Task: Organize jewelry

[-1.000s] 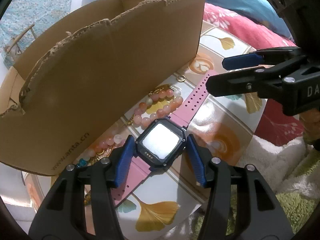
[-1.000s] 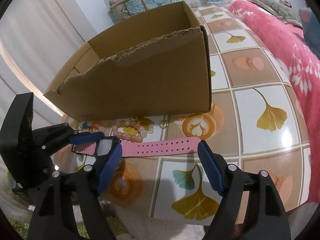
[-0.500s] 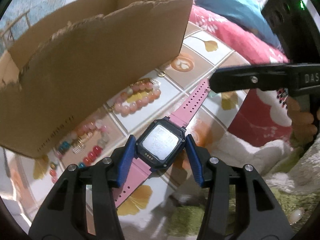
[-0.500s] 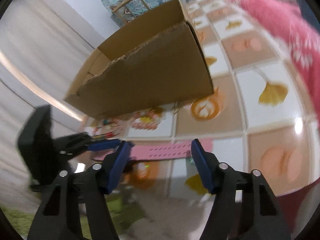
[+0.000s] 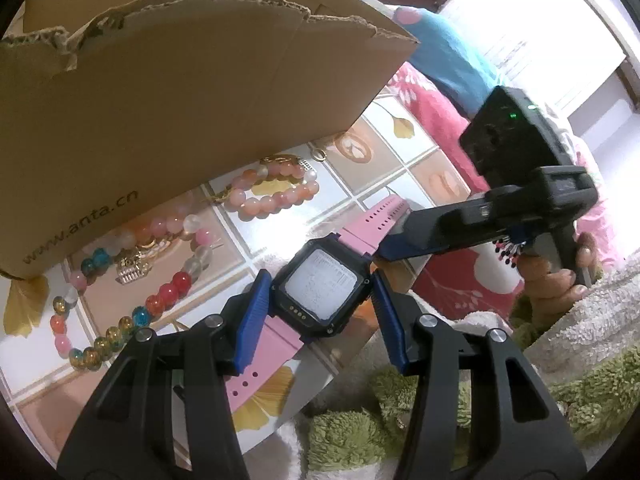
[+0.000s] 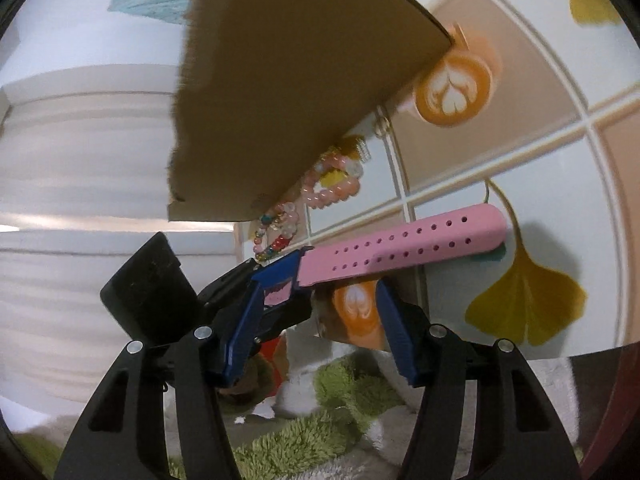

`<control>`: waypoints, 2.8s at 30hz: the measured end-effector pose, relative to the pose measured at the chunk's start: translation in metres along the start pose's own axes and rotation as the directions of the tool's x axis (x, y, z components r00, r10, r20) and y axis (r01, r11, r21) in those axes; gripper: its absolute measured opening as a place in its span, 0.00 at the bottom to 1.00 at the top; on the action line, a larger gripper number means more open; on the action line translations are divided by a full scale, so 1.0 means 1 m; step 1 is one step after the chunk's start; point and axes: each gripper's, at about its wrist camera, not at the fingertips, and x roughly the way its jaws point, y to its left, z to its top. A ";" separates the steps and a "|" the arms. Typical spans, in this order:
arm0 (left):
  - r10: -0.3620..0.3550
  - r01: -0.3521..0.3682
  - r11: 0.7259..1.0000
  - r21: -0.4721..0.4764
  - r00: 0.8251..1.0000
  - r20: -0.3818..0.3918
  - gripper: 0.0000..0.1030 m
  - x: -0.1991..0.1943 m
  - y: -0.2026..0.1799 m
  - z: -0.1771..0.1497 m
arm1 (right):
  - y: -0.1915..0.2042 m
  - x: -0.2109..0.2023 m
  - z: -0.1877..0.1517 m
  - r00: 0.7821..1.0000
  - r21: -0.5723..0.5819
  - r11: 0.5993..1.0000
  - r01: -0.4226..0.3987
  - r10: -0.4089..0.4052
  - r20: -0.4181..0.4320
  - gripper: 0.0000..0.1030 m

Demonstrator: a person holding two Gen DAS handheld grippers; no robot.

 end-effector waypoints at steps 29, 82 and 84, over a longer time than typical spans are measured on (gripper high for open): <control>0.437 -0.427 0.874 0.233 0.899 0.008 0.55 0.021 -0.056 -0.018 | -0.052 0.011 0.014 0.992 0.338 0.934 -0.115 0.128 -0.018 0.06; 0.484 -0.477 0.657 0.583 0.861 0.159 0.13 0.023 -0.070 -0.018 | 0.095 0.027 -0.023 0.815 -0.899 0.111 0.425 -0.478 0.326 0.44; 0.475 -0.463 0.648 0.604 0.866 0.155 0.13 0.021 -0.071 -0.021 | 0.093 0.040 -0.026 0.801 -0.919 0.013 0.393 -0.496 0.336 0.44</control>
